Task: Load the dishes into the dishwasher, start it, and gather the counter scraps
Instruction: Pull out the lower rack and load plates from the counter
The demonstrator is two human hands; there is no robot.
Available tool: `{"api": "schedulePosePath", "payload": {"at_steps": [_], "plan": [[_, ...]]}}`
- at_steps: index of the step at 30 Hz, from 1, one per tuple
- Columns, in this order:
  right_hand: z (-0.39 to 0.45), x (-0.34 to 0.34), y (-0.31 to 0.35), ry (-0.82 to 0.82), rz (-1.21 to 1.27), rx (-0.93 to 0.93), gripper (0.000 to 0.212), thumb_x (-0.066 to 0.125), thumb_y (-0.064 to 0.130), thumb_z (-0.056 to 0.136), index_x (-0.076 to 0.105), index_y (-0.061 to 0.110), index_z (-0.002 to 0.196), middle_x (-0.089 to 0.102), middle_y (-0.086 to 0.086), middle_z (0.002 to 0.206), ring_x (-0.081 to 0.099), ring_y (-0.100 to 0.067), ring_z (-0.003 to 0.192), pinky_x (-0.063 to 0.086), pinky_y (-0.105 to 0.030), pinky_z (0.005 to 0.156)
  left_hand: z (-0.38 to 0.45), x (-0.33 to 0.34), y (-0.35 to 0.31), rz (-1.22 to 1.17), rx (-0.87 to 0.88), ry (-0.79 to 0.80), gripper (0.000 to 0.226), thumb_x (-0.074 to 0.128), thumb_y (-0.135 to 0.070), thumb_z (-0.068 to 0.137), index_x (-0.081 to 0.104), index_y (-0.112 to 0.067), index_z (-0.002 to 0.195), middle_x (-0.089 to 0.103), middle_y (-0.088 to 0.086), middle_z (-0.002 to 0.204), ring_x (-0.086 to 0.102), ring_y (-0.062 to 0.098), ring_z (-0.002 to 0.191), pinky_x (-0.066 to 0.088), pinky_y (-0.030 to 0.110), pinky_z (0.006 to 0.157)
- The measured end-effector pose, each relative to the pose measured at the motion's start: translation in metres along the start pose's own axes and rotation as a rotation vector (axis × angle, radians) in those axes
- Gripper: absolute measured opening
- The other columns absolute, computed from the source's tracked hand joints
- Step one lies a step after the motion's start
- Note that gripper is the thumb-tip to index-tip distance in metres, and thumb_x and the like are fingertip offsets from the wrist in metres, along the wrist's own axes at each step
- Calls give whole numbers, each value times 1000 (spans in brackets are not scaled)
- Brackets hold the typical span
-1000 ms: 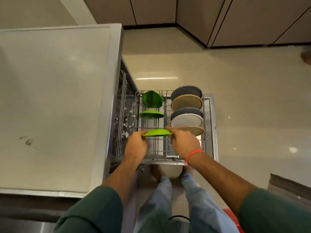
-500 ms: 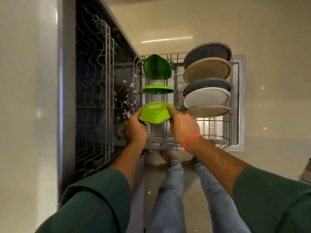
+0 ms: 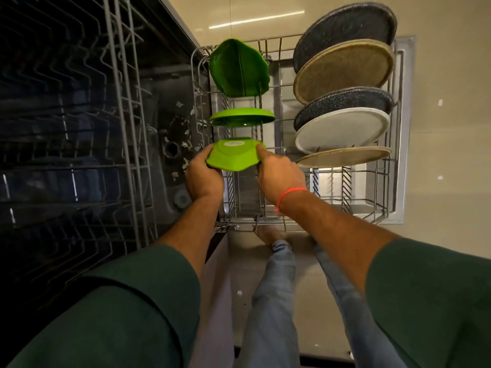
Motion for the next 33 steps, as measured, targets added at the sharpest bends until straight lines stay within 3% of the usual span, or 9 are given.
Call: {"api": "schedulePosePath", "payload": {"at_steps": [3, 6, 13, 20, 24, 30, 33], "plan": [[13, 1, 1, -28, -23, 13, 42, 44, 15, 100, 43, 23, 141, 68, -16, 106, 66, -42, 96, 43, -42, 69, 19, 6, 0, 64, 18, 1, 37, 54, -8, 101, 65, -18, 134, 66, 8, 132, 59, 25, 121, 37, 17, 87], [22, -1, 3, -56, -52, 7, 30, 44, 18, 101, 49, 23, 131, 69, -15, 97, 67, -42, 90, 48, -44, 70, 33, 11, 0, 97, 14, 7, 38, 53, -6, 100, 67, -19, 132, 66, 11, 132, 59, 28, 121, 37, 18, 88], [46, -24, 6, -51, -99, -26, 27, 43, 24, 102, 58, 25, 124, 69, -12, 102, 67, -40, 94, 50, -44, 75, 52, 14, -11, 47, 21, -27, 41, 52, 4, 94, 73, -19, 120, 72, 8, 120, 65, 24, 113, 49, 22, 91], [71, -62, 16, -51, -151, -16, 30, 47, 25, 99, 63, 24, 124, 66, -15, 116, 63, -43, 106, 48, -46, 84, 64, 10, -41, 98, 64, -97, 34, 51, -4, 94, 73, -20, 115, 74, 4, 109, 63, 17, 99, 42, 23, 73], [77, -65, 17, -38, -204, -11, 30, 49, 27, 99, 64, 22, 124, 65, -15, 116, 63, -41, 107, 49, -45, 84, 70, 13, -41, 46, 18, -86, 34, 52, -2, 93, 74, -19, 111, 74, 4, 104, 67, 21, 99, 51, 27, 79], [76, -64, 15, -46, -193, -11, 29, 50, 28, 98, 65, 22, 122, 67, -13, 113, 64, -39, 104, 50, -45, 83, 66, 14, -41, 2, 12, -103, 33, 52, -2, 94, 73, -21, 110, 72, 0, 102, 63, 15, 93, 50, 23, 78], [76, -72, 19, -77, -180, -20, 30, 49, 29, 99, 66, 23, 123, 66, -14, 116, 64, -40, 106, 51, -47, 86, 67, 12, -51, -30, 33, -147, 30, 52, -2, 93, 73, -21, 103, 66, -7, 89, 61, 10, 87, 39, 5, 58]]}}
Point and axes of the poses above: each hand's wrist, its own z-axis towards the middle knuckle, its own x-axis out of the palm, y = z × x, the point moved 3 cm from there along z, towards the middle knuckle
